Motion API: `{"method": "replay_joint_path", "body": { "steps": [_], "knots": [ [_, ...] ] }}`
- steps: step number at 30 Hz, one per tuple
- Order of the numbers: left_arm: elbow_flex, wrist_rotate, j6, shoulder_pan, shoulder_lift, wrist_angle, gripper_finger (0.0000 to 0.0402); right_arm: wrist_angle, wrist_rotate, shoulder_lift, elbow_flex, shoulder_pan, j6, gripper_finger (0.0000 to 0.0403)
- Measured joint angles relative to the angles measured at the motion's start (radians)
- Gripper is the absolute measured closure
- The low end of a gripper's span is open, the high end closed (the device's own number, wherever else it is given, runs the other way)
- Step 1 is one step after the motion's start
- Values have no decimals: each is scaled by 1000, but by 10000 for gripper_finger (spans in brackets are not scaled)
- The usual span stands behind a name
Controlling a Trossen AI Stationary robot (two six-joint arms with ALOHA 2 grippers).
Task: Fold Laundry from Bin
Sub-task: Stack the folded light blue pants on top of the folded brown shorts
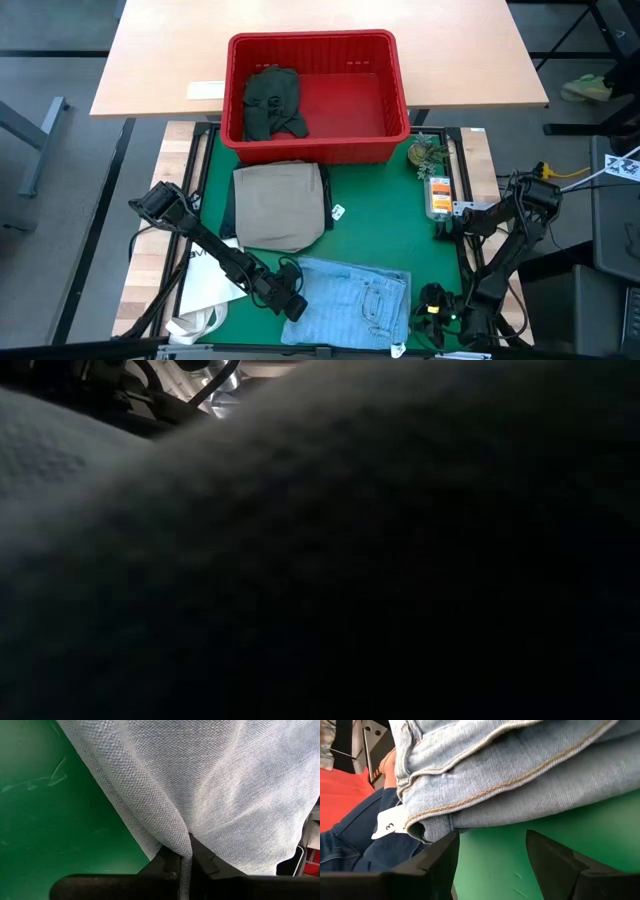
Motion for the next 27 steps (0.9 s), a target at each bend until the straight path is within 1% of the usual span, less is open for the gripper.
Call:
{"method": "replay_joint_path", "body": {
  "steps": [5,8,12,15,19,27],
  "knots": [
    [0,-1,0,1,0,0,401,0,-32,-1,0,0,33,171],
    [0,-1,0,1,0,0,401,-13,-41,-27,0,1,35,171],
    [0,-1,-2,1,0,0,401,-68,33,-92,0,1,23,171],
    [0,-1,-3,1,0,0,401,-131,49,-126,0,0,10,171],
    [0,-4,-3,1,0,0,401,-132,64,-118,0,-4,7,171],
    [0,-5,-3,4,0,2,401,-134,64,-108,0,-53,-4,171]
  ]
}}
